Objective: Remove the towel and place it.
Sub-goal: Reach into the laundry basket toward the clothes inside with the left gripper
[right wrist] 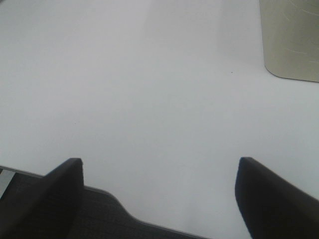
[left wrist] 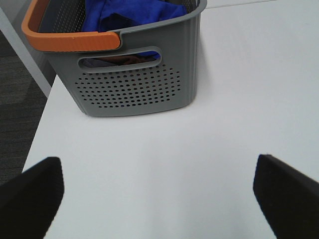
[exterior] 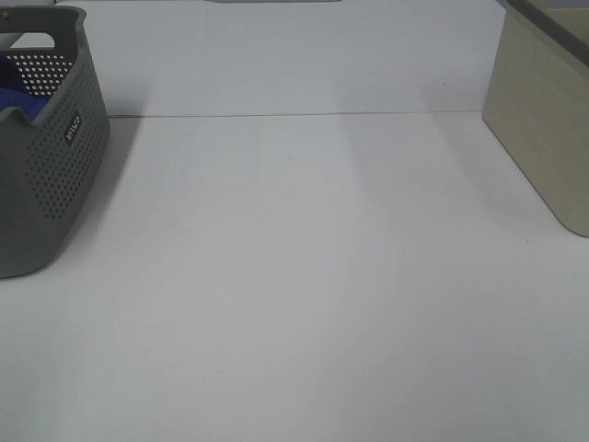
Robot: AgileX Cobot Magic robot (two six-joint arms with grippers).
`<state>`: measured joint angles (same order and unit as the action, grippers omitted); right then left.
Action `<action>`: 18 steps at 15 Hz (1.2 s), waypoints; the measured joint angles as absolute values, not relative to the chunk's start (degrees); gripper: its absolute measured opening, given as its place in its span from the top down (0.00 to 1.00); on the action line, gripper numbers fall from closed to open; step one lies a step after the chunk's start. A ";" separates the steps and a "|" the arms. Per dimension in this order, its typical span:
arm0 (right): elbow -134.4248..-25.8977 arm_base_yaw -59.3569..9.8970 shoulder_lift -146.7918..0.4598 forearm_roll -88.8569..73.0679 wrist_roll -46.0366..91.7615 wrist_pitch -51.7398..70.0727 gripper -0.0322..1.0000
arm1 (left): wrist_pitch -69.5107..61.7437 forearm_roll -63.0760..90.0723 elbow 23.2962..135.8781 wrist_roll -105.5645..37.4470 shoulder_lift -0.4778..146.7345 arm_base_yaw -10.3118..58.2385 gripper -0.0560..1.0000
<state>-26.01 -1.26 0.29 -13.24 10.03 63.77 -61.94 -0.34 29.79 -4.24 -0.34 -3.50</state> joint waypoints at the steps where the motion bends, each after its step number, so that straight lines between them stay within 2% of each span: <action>1: -26.01 -1.26 0.29 -13.24 10.03 63.77 0.19 | -61.94 -0.34 29.79 -4.24 -0.34 -3.50 0.03; 18: -26.01 -1.26 0.29 -13.24 10.03 63.77 0.19 | -61.94 -0.34 29.79 -4.30 -0.34 -3.50 0.03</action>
